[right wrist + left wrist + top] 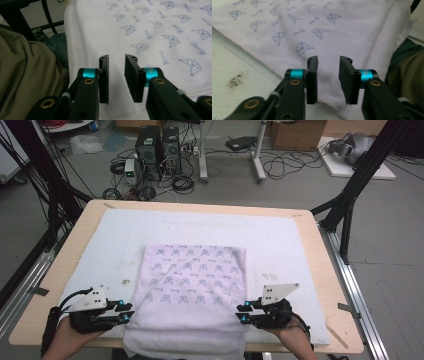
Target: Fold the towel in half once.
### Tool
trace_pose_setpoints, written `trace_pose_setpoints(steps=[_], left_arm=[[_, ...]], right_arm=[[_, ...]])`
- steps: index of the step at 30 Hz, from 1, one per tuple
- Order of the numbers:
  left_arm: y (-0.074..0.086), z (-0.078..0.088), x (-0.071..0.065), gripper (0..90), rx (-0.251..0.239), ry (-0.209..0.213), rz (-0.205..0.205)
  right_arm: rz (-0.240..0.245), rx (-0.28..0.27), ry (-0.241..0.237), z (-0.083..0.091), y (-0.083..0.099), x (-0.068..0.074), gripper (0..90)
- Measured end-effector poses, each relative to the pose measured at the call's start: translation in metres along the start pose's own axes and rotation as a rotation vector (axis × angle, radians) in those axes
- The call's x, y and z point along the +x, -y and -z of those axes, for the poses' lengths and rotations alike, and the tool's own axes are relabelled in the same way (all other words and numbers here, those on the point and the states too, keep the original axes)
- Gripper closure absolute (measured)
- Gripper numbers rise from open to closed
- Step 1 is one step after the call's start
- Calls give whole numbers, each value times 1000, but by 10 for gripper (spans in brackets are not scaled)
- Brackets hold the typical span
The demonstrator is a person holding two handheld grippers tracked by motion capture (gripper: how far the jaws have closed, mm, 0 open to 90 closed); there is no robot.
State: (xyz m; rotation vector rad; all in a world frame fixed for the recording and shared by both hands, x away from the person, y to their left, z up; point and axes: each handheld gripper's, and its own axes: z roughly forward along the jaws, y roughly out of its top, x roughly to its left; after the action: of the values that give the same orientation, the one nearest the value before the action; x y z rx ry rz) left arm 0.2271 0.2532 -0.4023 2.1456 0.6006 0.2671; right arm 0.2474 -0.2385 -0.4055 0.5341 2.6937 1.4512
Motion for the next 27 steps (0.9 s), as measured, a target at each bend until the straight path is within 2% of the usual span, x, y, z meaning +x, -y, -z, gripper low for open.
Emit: trace_pose_setpoints(steps=[3, 7, 9, 11, 14, 16, 17, 19, 21, 22, 25, 27], left_arm=[[-6, -7, 12, 612, -19, -27, 17], [-17, -21, 39, 576, -39, -83, 38], [-22, -30, 54, 562, -39, -107, 62], [-28, -39, 68, 550, -30, -127, 72], [-39, -52, 88, 543, -22, -149, 98], [-44, -58, 103, 583, -32, -104, 132], [-47, -60, 109, 623, -27, -98, 144], [-53, -63, 120, 619, -43, -112, 152], [-57, -66, 129, 608, -54, -124, 148], [-58, -67, 132, 608, -56, -127, 149], [-57, -76, 146, 575, -36, -141, 185], [-53, -82, 154, 552, -36, -174, 220]], right_arm=[[-32, 6, 66, -2, -4, -20, 577], [-78, 16, 128, -7, -13, -53, 464], [-102, 35, 151, -10, -18, -70, 440], [-88, 46, 196, -13, -22, -85, 426], [-105, 51, 203, -18, -27, -106, 406], [-105, 65, 196, -21, -34, -119, 378], [-98, 62, 199, -22, -38, -124, 376], [-99, 65, 189, -23, -47, -132, 369], [-80, 93, 213, -27, -53, -141, 342], [-89, 102, 220, -30, -55, -147, 340], [-121, 100, 246, -35, -52, -159, 323], [-142, 113, 260, -40, -47, -166, 307]])
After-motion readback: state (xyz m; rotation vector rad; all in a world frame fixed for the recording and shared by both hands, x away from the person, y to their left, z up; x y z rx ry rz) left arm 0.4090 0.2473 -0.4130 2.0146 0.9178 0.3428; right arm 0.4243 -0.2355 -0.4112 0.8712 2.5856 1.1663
